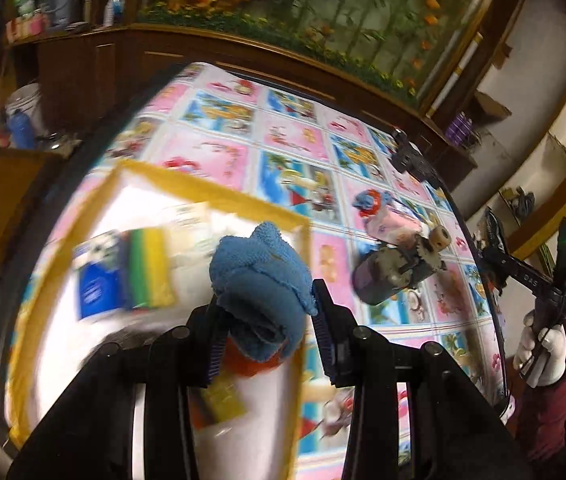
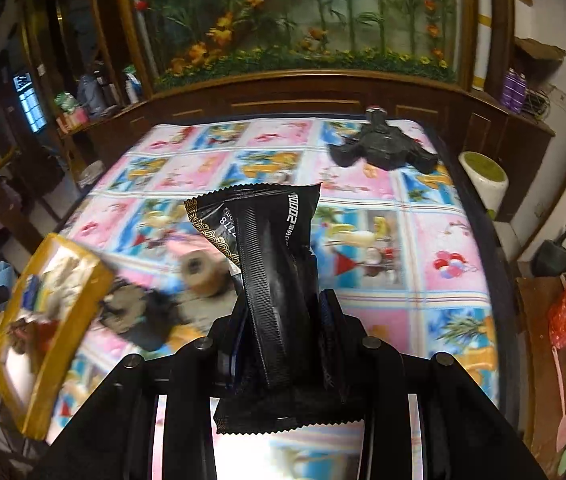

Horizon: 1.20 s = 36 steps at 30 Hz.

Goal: Organize soft objects
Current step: 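Carry the blue cloth and black bag into the tray and open both tools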

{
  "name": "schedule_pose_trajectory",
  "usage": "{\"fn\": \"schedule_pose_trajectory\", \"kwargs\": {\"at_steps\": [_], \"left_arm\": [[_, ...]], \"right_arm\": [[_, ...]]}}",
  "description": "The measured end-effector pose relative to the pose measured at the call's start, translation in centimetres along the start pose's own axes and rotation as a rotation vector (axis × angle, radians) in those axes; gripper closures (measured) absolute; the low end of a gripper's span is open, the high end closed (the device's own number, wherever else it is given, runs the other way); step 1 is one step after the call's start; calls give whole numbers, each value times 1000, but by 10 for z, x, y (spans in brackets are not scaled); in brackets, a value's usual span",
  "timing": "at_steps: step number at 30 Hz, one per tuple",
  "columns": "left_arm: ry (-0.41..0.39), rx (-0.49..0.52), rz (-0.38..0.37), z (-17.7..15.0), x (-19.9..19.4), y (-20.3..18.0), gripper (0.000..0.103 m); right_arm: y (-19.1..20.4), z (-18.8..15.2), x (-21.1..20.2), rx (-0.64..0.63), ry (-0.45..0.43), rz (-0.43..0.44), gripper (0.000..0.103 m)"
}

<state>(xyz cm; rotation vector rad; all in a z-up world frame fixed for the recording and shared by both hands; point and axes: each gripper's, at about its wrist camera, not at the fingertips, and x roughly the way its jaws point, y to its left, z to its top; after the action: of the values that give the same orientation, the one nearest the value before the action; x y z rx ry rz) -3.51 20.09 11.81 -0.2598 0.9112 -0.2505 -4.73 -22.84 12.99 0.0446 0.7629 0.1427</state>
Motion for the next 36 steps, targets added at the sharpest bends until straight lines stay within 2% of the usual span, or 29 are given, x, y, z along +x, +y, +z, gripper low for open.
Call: {"fn": "schedule_pose_trajectory", "kwargs": {"at_steps": [6, 11, 13, 18, 21, 24, 27, 28, 30, 32, 34, 36], "left_arm": [[4, -89, 51, -37, -21, 52, 67], [38, -124, 94, -63, -17, 78, 66], [61, -117, 135, -71, -10, 84, 66], [85, -101, 241, -72, 5, 98, 61], [100, -137, 233, -70, 10, 109, 59], [49, -170, 188, -68, -7, 114, 59], [-34, -192, 164, -67, -33, 115, 57], [-67, -201, 157, -67, -43, 115, 56], [-126, -220, 155, -69, -60, 116, 45], [-178, -244, 150, -72, -75, 117, 42], [-199, -263, 134, -72, -81, 118, 42], [-205, -269, 119, -75, -84, 118, 42]], "right_arm": [[66, -20, -14, -59, 34, 146, 70], [124, -35, -16, -99, 81, 295, 70], [148, -39, -11, -122, 107, 351, 70], [209, -55, -2, -204, 171, 441, 70], [238, -63, 8, -240, 215, 476, 70], [267, -73, 15, -279, 258, 505, 70], [294, -78, 21, -319, 286, 524, 70], [302, -79, 24, -330, 292, 526, 70], [318, -82, 31, -350, 303, 525, 70], [331, -82, 46, -376, 307, 503, 68], [341, -85, 54, -399, 291, 461, 62], [348, -93, 47, -393, 289, 467, 39]]}}
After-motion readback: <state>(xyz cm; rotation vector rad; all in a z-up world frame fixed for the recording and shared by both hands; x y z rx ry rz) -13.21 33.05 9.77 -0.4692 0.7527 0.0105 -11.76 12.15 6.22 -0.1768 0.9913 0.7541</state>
